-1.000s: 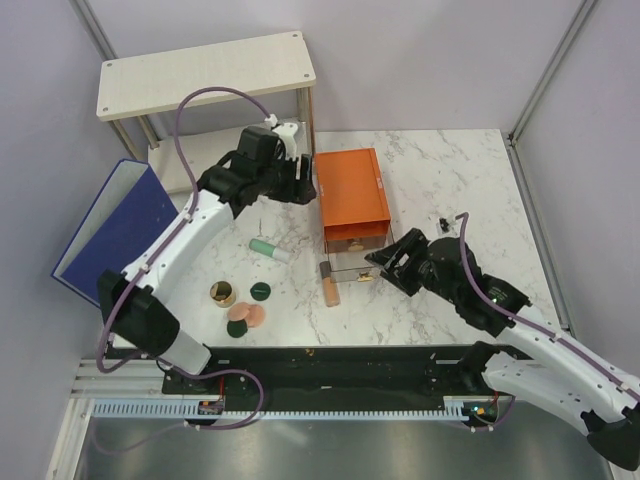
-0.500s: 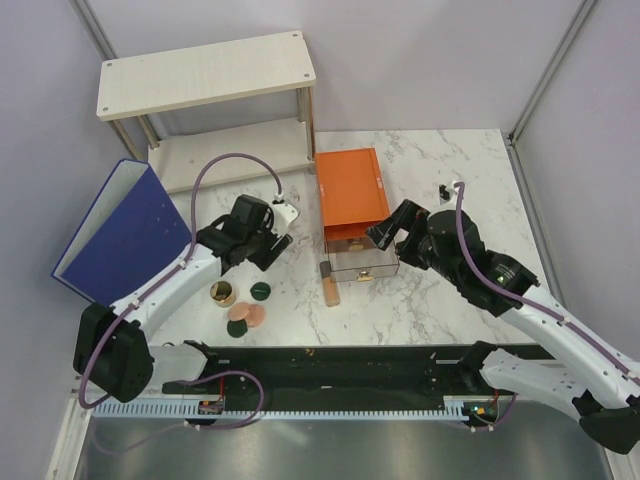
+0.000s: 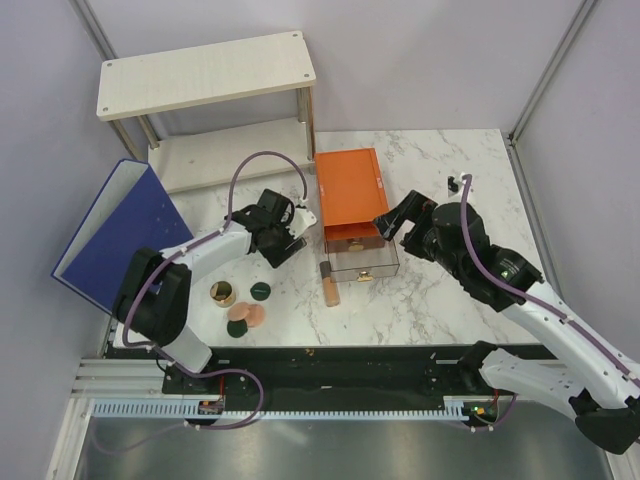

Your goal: Organize the makeup

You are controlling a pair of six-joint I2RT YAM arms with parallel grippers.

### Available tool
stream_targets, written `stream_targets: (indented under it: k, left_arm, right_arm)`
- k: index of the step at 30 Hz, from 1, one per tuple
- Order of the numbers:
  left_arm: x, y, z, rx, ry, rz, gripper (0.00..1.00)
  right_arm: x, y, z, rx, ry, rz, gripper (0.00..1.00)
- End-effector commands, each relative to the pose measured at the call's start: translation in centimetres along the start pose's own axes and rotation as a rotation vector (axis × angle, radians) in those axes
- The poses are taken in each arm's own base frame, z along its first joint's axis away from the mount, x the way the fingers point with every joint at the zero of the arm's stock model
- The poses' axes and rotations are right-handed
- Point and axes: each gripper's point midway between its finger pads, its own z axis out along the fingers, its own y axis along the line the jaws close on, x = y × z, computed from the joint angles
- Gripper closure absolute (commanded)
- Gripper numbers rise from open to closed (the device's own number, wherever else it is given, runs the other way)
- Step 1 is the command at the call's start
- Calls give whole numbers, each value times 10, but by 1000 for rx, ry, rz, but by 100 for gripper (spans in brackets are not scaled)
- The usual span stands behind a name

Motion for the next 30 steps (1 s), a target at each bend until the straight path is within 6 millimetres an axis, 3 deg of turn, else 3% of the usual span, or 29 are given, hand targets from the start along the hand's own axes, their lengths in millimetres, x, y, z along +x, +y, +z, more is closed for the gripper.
stream_targets:
  k: [1, 10, 15, 19, 22, 23, 24, 30]
  left_arm:
    - [-10, 8, 3, -5, -18, 43, 28]
    - [2, 10, 34, -11, 37, 25, 30]
    - [3, 11, 46, -9, 66, -27, 37]
    - [16, 7, 58, 0, 135, -45, 44]
    - [24, 3, 61, 22, 171, -42, 61]
    - [27, -1, 60, 51, 188, -46, 92]
    - [29, -3, 60, 62, 202, -55, 98]
    - [31, 4, 45, 23, 189, -111, 98]
  right_arm:
    - [-35, 15, -15, -33, -107, -10, 2]
    - [-42, 13, -9, -16, -113, -2, 2]
    - [-48, 16, -8, -21, -114, -15, 2]
    - [-51, 14, -9, -20, -119, -12, 2]
    - [-50, 11, -10, -17, -119, -5, 2]
    - [-50, 9, -9, -15, -119, -2, 2]
    - [-49, 8, -9, -12, -117, -2, 2]
    - [-47, 4, -8, -8, -111, -2, 2]
